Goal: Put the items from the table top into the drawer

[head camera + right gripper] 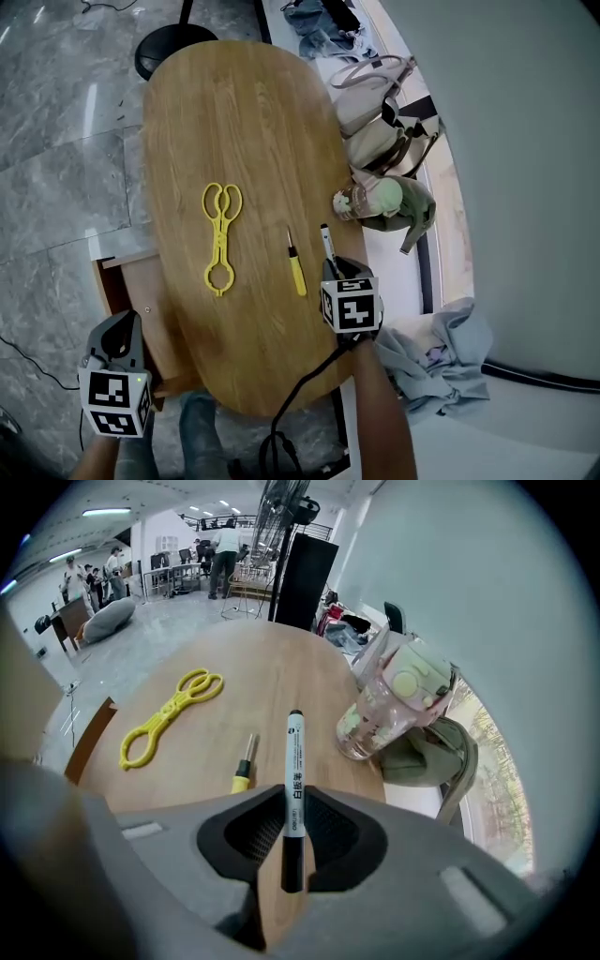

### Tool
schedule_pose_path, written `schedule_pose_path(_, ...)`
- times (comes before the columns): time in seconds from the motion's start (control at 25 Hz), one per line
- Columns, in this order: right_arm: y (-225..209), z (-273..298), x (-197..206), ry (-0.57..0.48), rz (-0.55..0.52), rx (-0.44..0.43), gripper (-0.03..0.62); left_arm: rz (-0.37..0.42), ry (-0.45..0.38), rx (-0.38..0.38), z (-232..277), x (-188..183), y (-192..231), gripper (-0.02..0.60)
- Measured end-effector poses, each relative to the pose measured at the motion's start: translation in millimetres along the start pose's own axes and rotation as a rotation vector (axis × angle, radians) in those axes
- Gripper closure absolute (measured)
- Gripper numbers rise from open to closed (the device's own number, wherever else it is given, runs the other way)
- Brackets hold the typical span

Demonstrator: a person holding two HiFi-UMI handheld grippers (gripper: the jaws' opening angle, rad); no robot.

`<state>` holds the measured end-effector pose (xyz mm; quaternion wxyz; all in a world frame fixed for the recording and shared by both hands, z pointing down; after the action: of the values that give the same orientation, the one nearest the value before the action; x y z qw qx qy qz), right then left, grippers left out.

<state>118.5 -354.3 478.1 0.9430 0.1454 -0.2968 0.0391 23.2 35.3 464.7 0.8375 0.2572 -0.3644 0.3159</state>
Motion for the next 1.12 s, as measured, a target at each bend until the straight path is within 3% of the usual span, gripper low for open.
schedule_pose_path(0.64,81,-58,4,-0.032,0.221,0.011,0.523,-0.011,-0.004,-0.018,-50,9,34,0.586)
schedule_pose_path(1.12,158,-68,-22,-0.108,0.352,-0.049,0.523,-0.027,-0.003,-0.050,-61,14,70,0.586)
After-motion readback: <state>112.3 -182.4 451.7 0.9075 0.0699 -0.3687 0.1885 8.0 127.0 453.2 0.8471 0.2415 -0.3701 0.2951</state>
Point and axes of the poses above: the fingertips, and each gripper's own axes: z forward along the fingers, y to its left, x out of its underside, the point moved 5 cm from there along -z, backward along the fingers, and after that the axes turned 14 degrees about -y, right-handed, at the moved point
